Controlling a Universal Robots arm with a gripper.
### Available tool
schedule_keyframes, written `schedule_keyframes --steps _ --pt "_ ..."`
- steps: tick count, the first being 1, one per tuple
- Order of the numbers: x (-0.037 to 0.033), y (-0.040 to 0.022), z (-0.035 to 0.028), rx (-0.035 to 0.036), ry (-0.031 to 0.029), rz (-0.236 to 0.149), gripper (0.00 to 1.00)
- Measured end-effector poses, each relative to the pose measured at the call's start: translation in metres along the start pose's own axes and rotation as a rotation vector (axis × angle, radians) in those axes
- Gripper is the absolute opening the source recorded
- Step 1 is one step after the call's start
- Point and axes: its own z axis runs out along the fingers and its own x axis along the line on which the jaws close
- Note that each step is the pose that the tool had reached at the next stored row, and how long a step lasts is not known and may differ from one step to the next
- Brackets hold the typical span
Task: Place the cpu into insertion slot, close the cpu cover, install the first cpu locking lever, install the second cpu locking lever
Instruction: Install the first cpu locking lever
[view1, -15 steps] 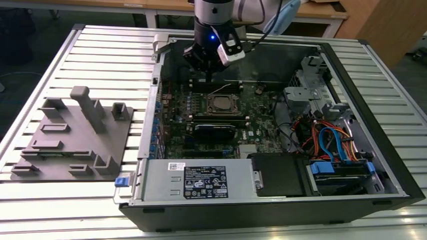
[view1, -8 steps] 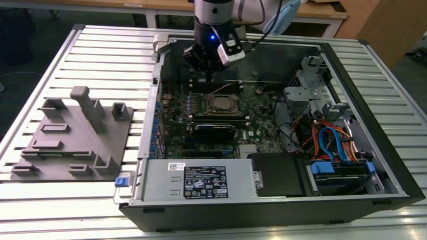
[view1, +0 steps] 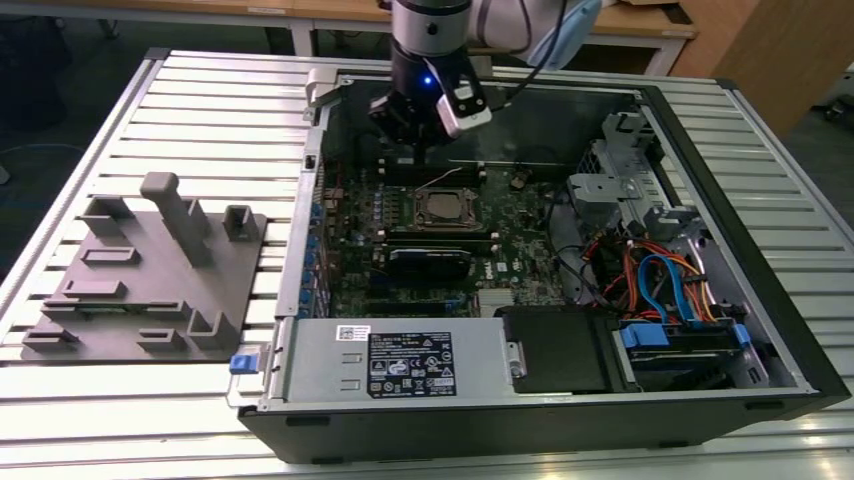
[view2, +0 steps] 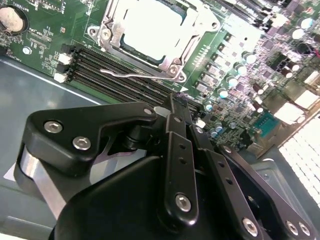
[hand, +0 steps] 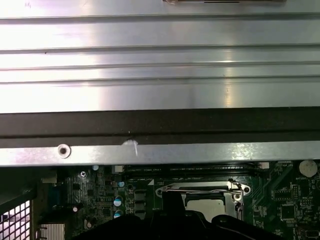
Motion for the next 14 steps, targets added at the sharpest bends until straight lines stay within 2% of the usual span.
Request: schedule_keyframes --steps 1,2,7,14 --pt "-0.0009 -0.0002 0.0008 -0.0082 0.0002 0.000 0.10" --pt "-0.0014 -0.0003 0.0017 -0.0099 0.0000 0.000 0.10" --pt "-0.0066 -0.0004 0.0059 -0.0087 0.0003 0.000 0.10" --pt "-0.0196 0.0004 0.0109 -0.0088 0.0003 0.000 0.10"
